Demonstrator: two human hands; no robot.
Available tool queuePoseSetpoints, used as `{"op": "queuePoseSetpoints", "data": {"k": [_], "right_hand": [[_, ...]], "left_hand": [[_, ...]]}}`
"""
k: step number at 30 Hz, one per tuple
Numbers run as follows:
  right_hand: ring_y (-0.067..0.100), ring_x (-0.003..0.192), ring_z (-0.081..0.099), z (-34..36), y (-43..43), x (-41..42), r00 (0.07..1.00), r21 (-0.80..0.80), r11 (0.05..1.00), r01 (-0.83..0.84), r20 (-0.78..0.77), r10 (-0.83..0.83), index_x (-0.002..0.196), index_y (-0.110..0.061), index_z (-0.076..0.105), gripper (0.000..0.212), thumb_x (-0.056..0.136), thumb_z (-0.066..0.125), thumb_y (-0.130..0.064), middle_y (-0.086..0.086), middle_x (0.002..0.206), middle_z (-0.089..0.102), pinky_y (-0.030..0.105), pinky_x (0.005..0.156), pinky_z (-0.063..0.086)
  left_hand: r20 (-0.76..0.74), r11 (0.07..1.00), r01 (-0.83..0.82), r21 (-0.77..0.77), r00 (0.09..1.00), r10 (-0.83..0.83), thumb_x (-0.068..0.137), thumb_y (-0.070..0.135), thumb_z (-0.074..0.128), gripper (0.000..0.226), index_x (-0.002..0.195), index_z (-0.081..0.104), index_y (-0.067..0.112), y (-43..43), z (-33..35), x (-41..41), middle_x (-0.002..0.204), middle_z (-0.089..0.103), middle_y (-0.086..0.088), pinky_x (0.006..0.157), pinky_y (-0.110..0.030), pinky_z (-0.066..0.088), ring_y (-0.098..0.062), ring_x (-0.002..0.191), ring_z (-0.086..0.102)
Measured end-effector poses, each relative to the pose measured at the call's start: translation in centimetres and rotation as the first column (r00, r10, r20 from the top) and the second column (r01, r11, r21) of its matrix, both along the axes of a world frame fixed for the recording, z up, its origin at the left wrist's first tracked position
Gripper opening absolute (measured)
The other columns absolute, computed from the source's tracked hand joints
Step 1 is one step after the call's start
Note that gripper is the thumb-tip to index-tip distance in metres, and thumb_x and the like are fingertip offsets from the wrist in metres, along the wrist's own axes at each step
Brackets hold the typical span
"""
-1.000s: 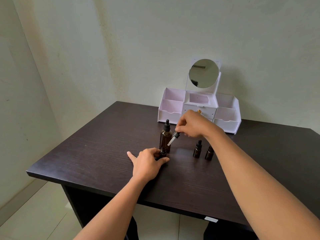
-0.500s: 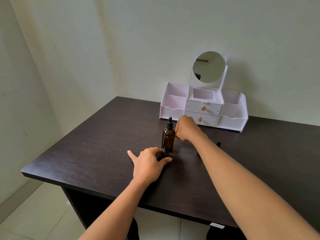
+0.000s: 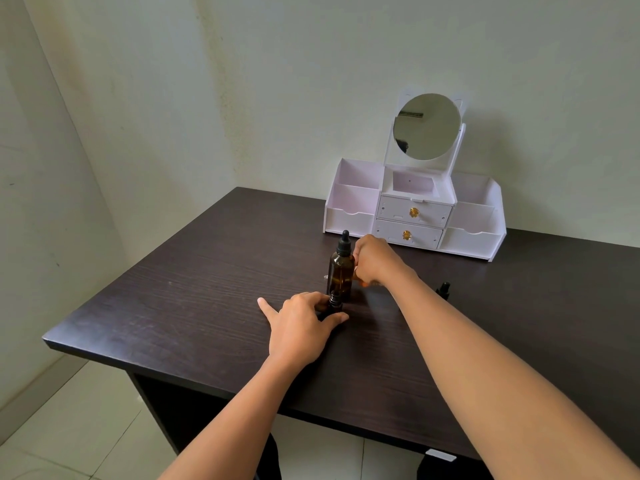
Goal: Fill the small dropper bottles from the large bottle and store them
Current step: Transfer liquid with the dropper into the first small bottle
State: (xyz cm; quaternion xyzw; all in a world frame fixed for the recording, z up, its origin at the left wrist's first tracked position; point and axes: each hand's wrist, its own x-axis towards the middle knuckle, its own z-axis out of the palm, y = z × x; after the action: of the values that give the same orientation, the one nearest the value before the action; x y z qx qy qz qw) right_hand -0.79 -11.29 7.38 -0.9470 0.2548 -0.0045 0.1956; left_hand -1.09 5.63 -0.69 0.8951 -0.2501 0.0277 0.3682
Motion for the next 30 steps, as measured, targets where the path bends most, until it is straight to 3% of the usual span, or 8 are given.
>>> {"op": "queuePoseSetpoints", "data": {"k": [4,10,15,23,28,30], "right_hand": [[0.025,0.090,0.067,0.0,0.0,-0.1,1.000,0.011,1.000,-0.007,0.005,0.007,0.098,-0.011,0.060,0.035,0.074,0.072,0.010,0.013,0.102,0.066,0.031,0.066,0.052],[0.027,0.098,0.068,-0.1,-0.3,-0.2,1.000,0.025,1.000,-0.007,-0.012,0.008,0.111,-0.008,0.062,0.044,0.073,0.072,0.013,0.013,0.107,0.066,0.043,0.085,0.060],[0.029,0.094,0.069,0.0,-0.5,-0.5,1.000,0.045,0.999,-0.008,0.006,0.007,0.110,-0.006,0.061,0.036,0.079,0.064,0.013,0.015,0.105,0.064,0.046,0.083,0.061],[0.031,0.097,0.068,0.3,-0.4,-0.8,0.999,0.026,0.999,-0.040,-0.008,0.040,0.111,-0.005,0.062,0.031,0.084,0.063,0.010,0.017,0.107,0.065,0.040,0.083,0.058],[0.030,0.091,0.071,1.6,-0.7,-1.2,0.998,0.009,1.000,-0.026,0.048,0.026,0.106,-0.003,0.064,0.024,0.084,0.062,0.007,0.016,0.102,0.069,0.044,0.081,0.061],[0.028,0.089,0.072,2.6,-0.9,-1.4,0.982,0.055,0.998,-0.012,0.189,0.002,0.099,-0.008,0.064,0.016,0.089,0.059,0.004,0.013,0.100,0.070,0.042,0.079,0.061]], "left_hand": [[-0.011,1.000,0.003,-0.004,1.000,-0.003,0.085,0.062,0.065,0.035,0.109,0.070,0.037,0.1,0.1,-0.1,0.102,0.072,0.019,0.115,-0.063,-0.014,-0.006,0.108,0.062],[-0.018,1.000,0.005,0.002,1.000,-0.005,0.085,0.062,0.064,0.038,0.113,0.070,0.037,0.0,0.3,-0.1,0.106,0.071,0.019,0.115,-0.063,-0.015,-0.006,0.110,0.062],[-0.019,1.000,0.006,0.002,1.000,-0.006,0.085,0.064,0.064,0.040,0.113,0.070,0.037,0.0,0.2,0.0,0.106,0.071,0.020,0.115,-0.063,-0.015,-0.005,0.110,0.061],[-0.020,1.000,0.007,0.006,1.000,-0.007,0.085,0.064,0.064,0.041,0.114,0.069,0.036,0.0,0.2,-0.1,0.106,0.071,0.020,0.115,-0.063,-0.015,-0.005,0.110,0.061],[-0.027,1.000,0.007,-0.002,1.000,-0.007,0.085,0.063,0.064,0.039,0.113,0.070,0.037,0.0,0.4,-0.1,0.102,0.072,0.019,0.115,-0.062,-0.016,-0.006,0.108,0.062],[-0.026,1.000,0.005,-0.012,1.000,-0.005,0.085,0.063,0.065,0.037,0.111,0.069,0.037,0.1,0.6,-0.2,0.100,0.072,0.018,0.116,-0.061,-0.015,-0.006,0.107,0.062]]}}
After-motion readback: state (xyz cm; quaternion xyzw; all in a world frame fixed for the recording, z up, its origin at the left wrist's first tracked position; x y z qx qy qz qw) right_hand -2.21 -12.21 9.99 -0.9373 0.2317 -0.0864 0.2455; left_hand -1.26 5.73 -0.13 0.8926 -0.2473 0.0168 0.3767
